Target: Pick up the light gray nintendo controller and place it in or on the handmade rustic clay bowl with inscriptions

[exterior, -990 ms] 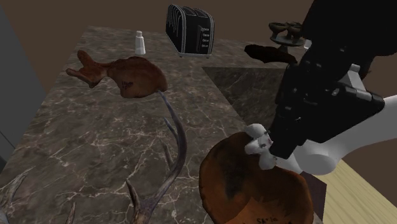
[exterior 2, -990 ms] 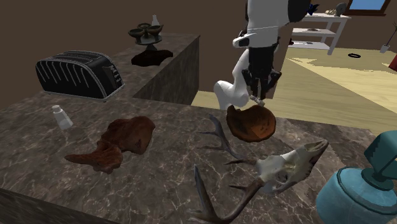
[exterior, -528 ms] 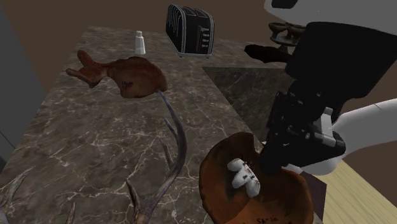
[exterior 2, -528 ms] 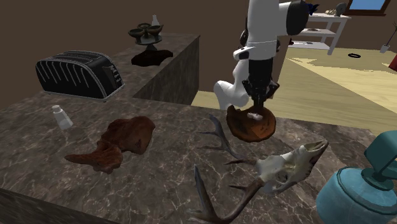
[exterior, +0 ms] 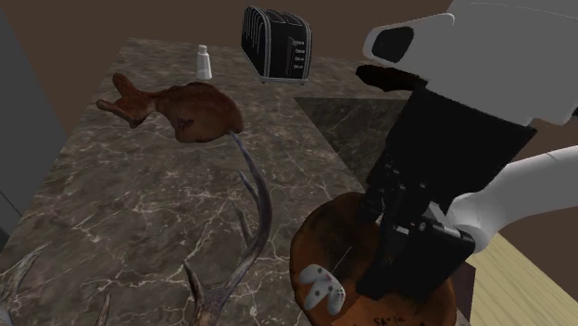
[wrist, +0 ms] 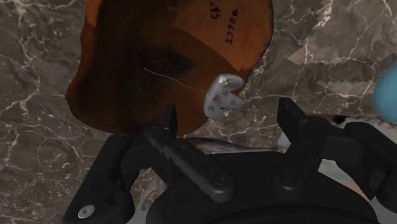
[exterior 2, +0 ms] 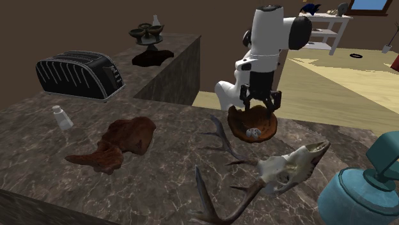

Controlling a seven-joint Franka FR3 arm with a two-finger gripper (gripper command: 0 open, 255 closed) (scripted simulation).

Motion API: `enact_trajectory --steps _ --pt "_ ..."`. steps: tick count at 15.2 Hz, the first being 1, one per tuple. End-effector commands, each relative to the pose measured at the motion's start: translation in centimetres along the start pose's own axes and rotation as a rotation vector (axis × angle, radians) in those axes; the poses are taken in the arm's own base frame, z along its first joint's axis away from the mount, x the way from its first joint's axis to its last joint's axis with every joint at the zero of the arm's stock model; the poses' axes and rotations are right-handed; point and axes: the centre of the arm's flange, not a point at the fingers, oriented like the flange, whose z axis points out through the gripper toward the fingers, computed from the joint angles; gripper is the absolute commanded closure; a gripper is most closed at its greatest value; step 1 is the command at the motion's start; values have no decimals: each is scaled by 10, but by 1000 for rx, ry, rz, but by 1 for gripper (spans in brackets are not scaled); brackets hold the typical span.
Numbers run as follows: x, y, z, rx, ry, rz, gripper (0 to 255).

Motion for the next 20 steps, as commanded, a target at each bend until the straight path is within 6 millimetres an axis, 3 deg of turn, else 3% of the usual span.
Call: enact_trajectory --steps 1,10,17,18,20 --pt "5 -12 22 -36 51 -21 0" --pt "10 -14 70 -51 71 -29 0" --pt "10 -14 70 -51 71 -29 0" --pt "10 -14 70 -51 71 -29 255" --pt "10 -14 70 -51 71 -29 255"
